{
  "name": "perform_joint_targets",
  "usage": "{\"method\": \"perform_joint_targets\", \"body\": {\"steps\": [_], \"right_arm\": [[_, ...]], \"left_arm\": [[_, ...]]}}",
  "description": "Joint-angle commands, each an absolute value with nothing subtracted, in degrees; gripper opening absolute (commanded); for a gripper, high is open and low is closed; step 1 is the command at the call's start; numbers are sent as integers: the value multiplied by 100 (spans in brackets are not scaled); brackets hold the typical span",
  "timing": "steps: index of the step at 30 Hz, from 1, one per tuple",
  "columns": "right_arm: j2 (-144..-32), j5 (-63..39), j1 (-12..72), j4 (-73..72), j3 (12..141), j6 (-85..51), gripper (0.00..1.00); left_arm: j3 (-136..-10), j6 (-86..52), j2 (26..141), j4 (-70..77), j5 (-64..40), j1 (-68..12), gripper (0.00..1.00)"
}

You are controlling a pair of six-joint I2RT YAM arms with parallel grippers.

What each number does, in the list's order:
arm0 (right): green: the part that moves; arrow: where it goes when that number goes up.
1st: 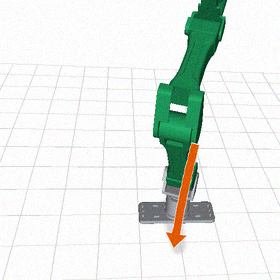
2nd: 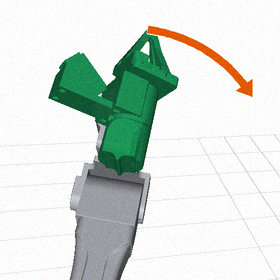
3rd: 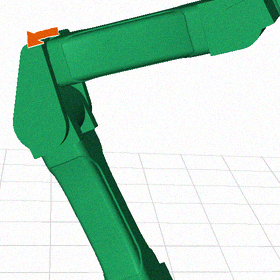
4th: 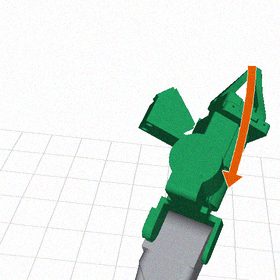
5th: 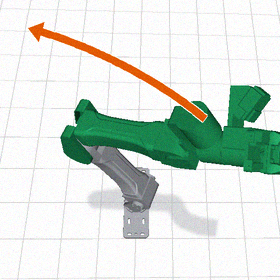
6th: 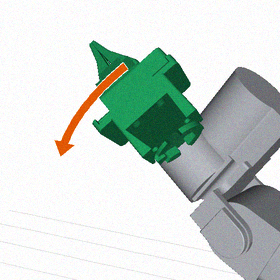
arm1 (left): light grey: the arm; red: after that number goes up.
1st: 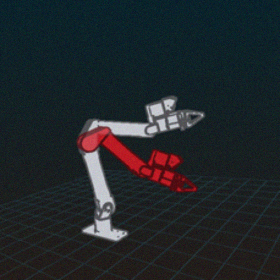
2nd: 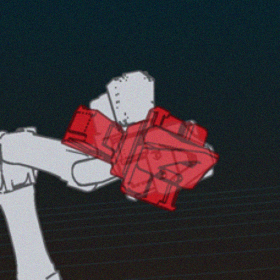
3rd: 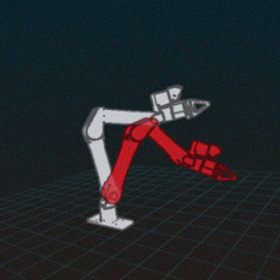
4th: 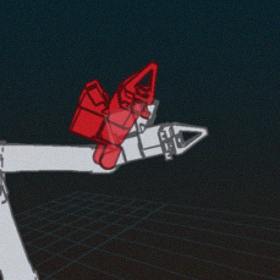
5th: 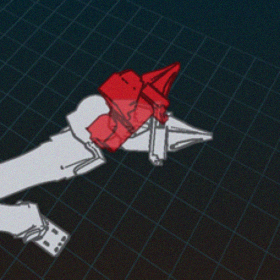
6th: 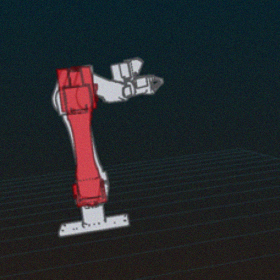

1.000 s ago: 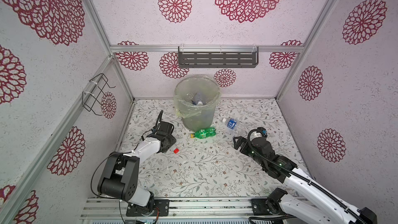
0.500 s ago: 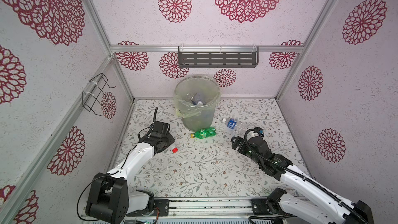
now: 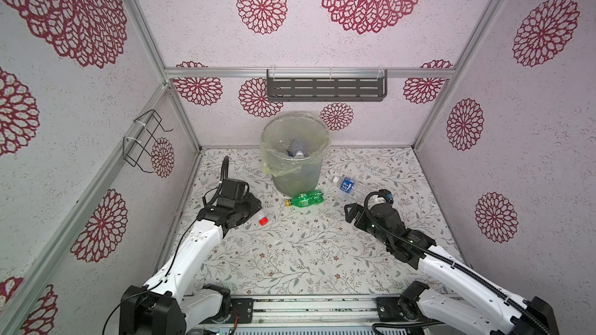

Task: Throw the plastic bottles in the bin
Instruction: Pick up the plastic bottle from the middle-left of the table.

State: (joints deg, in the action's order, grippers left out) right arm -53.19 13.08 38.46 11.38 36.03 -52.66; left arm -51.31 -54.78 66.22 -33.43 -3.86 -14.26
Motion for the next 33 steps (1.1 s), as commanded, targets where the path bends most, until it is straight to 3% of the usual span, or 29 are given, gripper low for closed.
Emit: {"method": "perform_joint_targets", "body": {"steps": [1, 26, 33], "right_arm": [[-5318, 1266, 3823, 1028, 3716, -5370, 99], [-5301, 1247, 3823, 982, 3630, -5509, 99], [-5177, 1327, 3823, 1031, 3525, -5544, 99]], "left_arm": [[-5511, -5280, 6539, -3704, -439, -1393, 48], [-7913, -5109, 6712, -3716, -1194, -1371, 46], [-7947, -5102, 6658, -3670, -1125, -1371, 46]]}}
